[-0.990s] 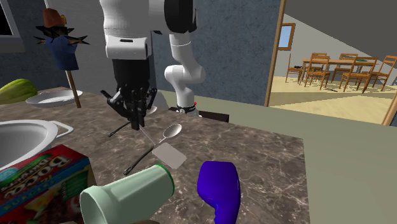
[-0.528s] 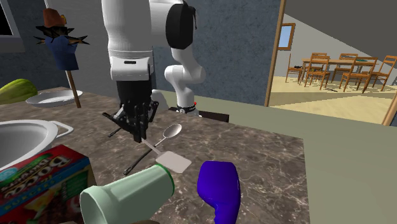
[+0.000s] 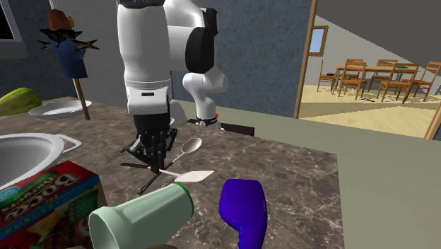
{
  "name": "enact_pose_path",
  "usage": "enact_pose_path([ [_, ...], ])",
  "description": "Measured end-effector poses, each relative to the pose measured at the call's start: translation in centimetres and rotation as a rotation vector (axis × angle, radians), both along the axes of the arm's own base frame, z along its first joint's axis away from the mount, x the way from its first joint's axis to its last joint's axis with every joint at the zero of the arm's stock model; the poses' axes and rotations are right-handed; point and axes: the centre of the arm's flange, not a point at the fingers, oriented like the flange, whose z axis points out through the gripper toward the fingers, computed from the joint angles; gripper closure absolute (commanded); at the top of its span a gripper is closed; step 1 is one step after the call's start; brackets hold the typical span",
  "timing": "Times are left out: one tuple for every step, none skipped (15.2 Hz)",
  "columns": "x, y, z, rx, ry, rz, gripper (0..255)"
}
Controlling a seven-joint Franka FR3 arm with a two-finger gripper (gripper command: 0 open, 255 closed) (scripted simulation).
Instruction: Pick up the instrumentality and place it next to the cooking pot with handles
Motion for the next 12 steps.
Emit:
enact_pose_path([
  [0.0,0.1,-0.6,0.000,0.000,0.000,255],
  [0.0,0.1,-1.0,0.000,0.000,0.000,255],
  [0.1,0.0,-1.6,0.000,-0.001,0.000,255],
  [0.0,0.0,-2.0,0.001,-0.003,0.000,255],
  [0.0,0.1,-2.5,0.001,-0.003,0.000,255],
  [0.0,0.1,-3.1,0.000,-0.001,0.000,255],
  [0.0,0.1,-3.7,0.000,-0.001,0.000,255],
  [0.0,0.2,-4.5,0.000,0.000,0.000,255],
  [0.0,0.2,-4.6,0.001,-0.002,0.001,255],
  [0.0,0.2,-4.7,0.001,-0.003,0.001,255],
  [0.0,0.2,-4.7,0.002,-0.004,0.001,255],
  [0.0,0.2,-4.7,0.002,-0.005,0.001,255],
])
